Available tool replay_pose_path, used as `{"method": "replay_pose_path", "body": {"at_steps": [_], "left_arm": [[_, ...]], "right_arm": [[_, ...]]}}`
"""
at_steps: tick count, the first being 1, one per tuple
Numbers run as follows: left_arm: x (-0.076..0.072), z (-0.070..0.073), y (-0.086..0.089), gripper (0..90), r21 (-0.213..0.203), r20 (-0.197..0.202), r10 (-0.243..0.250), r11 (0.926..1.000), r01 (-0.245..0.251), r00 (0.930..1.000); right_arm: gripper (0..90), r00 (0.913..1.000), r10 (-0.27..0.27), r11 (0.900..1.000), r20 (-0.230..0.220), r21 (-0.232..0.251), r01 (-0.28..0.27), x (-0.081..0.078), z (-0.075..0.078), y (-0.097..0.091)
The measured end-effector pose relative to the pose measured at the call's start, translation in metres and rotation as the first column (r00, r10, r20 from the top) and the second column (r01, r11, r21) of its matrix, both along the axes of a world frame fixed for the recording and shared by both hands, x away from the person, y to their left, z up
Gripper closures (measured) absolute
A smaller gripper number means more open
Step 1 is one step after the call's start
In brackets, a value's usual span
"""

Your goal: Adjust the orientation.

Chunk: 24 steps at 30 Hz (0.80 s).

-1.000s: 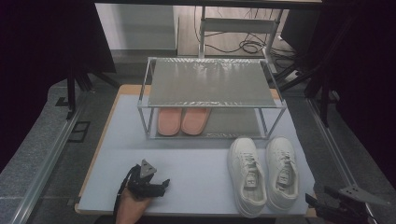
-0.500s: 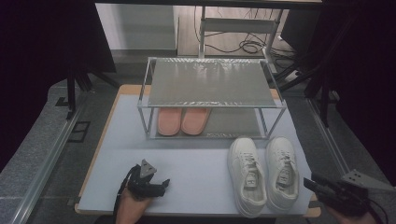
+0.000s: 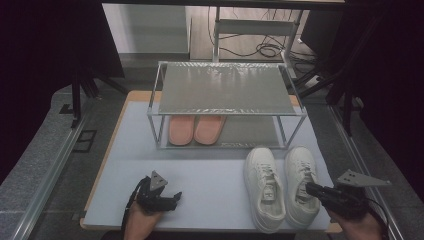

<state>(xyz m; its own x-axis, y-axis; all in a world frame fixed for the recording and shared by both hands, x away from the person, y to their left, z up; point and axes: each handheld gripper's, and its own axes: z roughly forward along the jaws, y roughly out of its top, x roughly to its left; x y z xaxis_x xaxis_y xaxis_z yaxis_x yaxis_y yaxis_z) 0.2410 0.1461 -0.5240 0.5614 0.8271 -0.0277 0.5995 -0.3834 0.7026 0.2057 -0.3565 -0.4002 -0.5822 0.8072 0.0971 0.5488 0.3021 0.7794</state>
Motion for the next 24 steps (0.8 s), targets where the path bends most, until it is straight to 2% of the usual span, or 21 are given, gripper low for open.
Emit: {"method": "replay_pose_path", "body": {"at_steps": [7,16,24], "left_arm": [[0.0,0.0,0.0,15.1,0.001,0.001,0.0,1.0,0.0,1.0],[0.0,0.0,0.0,15.1,0.001,0.001,0.0,1.0,0.0,1.0],[0.0,0.0,0.0,15.1,-0.001,0.0,0.001,1.0,-0.001,1.0]], "right_arm": [[88.8,0.9996,0.021,0.9967,-0.02,-0.079,-0.022,0.012,-0.002,0.025],[89.8,0.9981,0.015,0.9918,-0.06,-0.126,-0.023,0.026,-0.01,0.039],[89.7,0.9923,0.008,0.9865,-0.123,-0.161,-0.028,0.041,-0.02,0.05]]}}
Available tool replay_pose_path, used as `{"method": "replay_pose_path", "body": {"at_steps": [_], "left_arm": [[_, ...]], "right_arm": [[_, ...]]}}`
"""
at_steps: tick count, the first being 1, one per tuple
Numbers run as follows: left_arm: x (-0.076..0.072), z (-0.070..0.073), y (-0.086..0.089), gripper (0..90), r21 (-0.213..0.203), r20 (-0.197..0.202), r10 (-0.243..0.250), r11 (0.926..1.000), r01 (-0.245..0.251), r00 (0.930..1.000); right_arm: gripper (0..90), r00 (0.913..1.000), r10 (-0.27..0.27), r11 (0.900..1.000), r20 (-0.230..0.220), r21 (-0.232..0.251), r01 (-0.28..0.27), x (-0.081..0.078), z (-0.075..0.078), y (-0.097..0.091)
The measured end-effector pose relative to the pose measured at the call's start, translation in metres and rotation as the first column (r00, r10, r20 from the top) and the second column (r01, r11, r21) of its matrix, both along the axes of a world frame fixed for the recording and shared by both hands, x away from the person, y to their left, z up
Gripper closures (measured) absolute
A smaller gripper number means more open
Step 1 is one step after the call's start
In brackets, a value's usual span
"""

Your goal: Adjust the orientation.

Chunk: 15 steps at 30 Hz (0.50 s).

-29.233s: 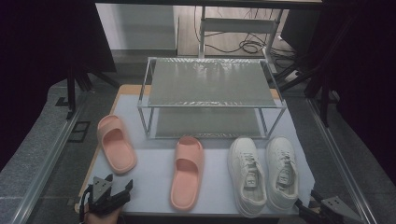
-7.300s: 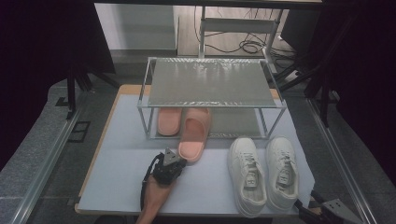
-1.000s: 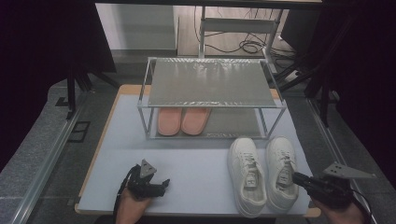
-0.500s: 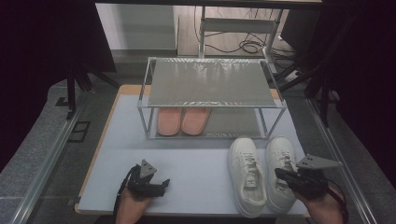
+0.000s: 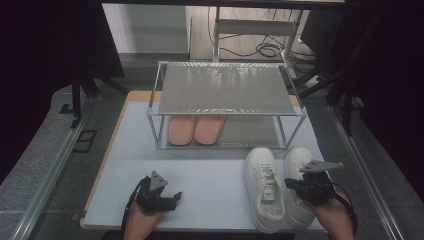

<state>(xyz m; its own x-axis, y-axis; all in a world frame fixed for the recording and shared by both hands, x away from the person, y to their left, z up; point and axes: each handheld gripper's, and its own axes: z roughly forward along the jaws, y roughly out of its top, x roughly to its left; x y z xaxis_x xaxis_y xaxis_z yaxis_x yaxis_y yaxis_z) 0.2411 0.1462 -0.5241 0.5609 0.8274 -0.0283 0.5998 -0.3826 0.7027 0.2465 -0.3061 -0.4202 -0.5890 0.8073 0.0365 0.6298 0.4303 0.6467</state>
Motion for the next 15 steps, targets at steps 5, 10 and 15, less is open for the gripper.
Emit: {"method": "replay_pose_path", "body": {"at_steps": [5,10,15], "left_arm": [[0.0,0.0,0.0,15.1,-0.001,0.0,0.0,1.0,0.0,1.0],[0.0,0.0,0.0,15.1,-0.001,-0.001,0.0,1.0,0.0,1.0],[0.0,0.0,0.0,15.1,-0.005,0.001,0.003,1.0,-0.003,1.0]], "right_arm": [[89.8,0.9994,-0.016,0.9994,-0.031,-0.032,0.015,0.009,-0.006,0.004],[89.9,0.9986,-0.018,0.9978,-0.05,-0.065,0.015,0.014,-0.007,0.009],[89.9,0.9973,-0.01,0.9956,-0.073,-0.093,0.003,0.018,-0.006,0.014]]}}
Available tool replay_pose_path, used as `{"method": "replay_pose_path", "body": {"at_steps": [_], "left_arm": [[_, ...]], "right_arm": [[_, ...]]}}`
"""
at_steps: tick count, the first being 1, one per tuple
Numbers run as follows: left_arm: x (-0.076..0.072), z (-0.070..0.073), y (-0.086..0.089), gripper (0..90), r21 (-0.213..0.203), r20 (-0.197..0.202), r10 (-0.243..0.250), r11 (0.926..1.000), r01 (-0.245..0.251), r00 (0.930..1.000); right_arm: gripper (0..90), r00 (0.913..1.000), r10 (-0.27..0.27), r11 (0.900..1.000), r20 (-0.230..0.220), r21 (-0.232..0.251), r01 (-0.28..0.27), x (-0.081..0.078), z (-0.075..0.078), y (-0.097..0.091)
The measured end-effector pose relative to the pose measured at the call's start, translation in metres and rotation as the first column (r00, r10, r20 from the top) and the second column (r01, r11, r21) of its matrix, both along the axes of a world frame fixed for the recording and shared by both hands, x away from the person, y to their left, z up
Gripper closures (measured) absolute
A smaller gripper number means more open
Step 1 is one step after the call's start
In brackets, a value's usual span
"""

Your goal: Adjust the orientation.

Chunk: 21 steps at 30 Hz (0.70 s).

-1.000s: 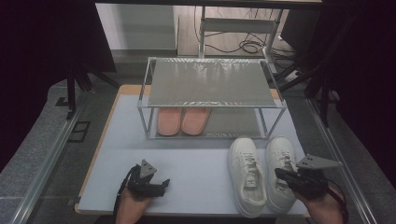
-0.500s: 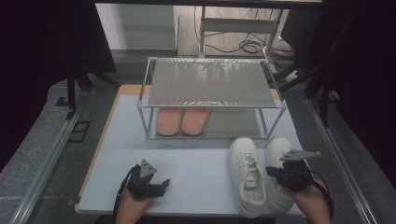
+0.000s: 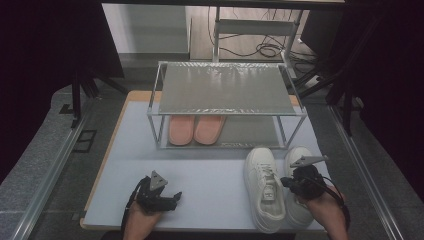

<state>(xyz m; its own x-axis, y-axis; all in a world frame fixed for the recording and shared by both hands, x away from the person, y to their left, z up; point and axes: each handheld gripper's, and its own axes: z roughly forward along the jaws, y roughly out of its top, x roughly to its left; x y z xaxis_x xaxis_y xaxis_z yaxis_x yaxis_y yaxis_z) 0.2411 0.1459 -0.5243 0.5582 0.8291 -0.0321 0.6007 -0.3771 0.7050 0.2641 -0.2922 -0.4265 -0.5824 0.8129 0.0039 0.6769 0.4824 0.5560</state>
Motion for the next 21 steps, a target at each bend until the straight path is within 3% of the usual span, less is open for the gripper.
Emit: {"method": "replay_pose_path", "body": {"at_steps": [6,21], "left_arm": [[0.0,0.0,0.0,15.1,0.001,0.0,0.0,1.0,0.0,1.0],[0.0,0.0,0.0,15.2,0.0,0.0,0.0,1.0,0.0,1.0]], "right_arm": [[90.0,0.9998,0.011,0.9997,-0.016,-0.022,-0.011,0.004,0.0,0.005],[90.0,0.9979,0.059,0.9982,-0.025,-0.009,-0.059,0.008,-0.002,0.023]]}}
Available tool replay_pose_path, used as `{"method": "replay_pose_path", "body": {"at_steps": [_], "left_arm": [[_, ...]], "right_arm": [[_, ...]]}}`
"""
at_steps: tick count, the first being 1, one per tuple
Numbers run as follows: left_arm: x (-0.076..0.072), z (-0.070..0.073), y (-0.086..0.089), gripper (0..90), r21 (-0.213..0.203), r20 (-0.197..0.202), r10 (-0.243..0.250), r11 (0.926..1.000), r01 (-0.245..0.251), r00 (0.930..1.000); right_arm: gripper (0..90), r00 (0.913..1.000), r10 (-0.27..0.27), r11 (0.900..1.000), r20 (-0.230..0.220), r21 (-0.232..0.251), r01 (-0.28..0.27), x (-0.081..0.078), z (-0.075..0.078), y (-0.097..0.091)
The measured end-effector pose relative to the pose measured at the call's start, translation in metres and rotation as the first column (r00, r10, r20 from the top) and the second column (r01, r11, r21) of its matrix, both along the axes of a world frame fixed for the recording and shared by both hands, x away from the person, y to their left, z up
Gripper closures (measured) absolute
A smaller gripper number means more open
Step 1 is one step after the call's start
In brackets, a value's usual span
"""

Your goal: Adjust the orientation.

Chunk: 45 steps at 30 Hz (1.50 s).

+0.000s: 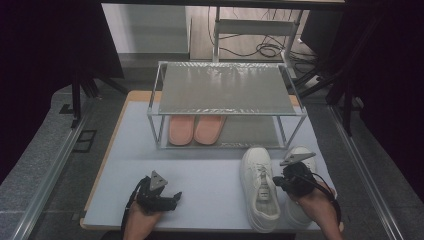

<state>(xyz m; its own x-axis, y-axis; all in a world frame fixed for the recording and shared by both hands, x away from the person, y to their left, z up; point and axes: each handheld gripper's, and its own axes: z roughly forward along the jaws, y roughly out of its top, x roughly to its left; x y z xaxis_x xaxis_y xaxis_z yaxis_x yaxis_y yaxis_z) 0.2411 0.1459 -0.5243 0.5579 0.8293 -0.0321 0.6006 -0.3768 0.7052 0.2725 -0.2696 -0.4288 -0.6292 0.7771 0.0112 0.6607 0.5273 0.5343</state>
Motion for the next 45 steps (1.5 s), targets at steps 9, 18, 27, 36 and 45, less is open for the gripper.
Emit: {"method": "replay_pose_path", "body": {"at_steps": [9,18,27,36,45], "left_arm": [[0.0,0.0,0.0,15.2,-0.001,0.0,0.001,1.0,-0.001,1.0],[0.0,0.0,0.0,15.1,0.0,0.0,0.0,1.0,0.0,1.0],[0.0,0.0,0.0,15.2,0.005,0.0,-0.004,1.0,0.004,1.0],[0.0,0.0,0.0,15.2,0.006,0.0,-0.005,1.0,0.005,1.0],[0.0,0.0,0.0,15.2,0.006,0.001,-0.005,1.0,0.005,1.0]], "right_arm": [[90.0,0.9995,0.031,0.9994,-0.002,-0.012,-0.031,0.003,0.001,0.015],[90.0,0.9978,0.066,0.9977,-0.004,-0.017,-0.066,0.006,0.0,0.032],[90.0,0.994,0.109,0.994,-0.002,-0.006,-0.109,0.007,-0.001,0.051],[90.0,0.9898,0.143,0.9897,0.0,0.007,-0.143,0.007,-0.003,0.07],[89.5,0.9894,0.145,0.9891,-0.004,0.026,-0.145,0.008,-0.002,0.069]]}}
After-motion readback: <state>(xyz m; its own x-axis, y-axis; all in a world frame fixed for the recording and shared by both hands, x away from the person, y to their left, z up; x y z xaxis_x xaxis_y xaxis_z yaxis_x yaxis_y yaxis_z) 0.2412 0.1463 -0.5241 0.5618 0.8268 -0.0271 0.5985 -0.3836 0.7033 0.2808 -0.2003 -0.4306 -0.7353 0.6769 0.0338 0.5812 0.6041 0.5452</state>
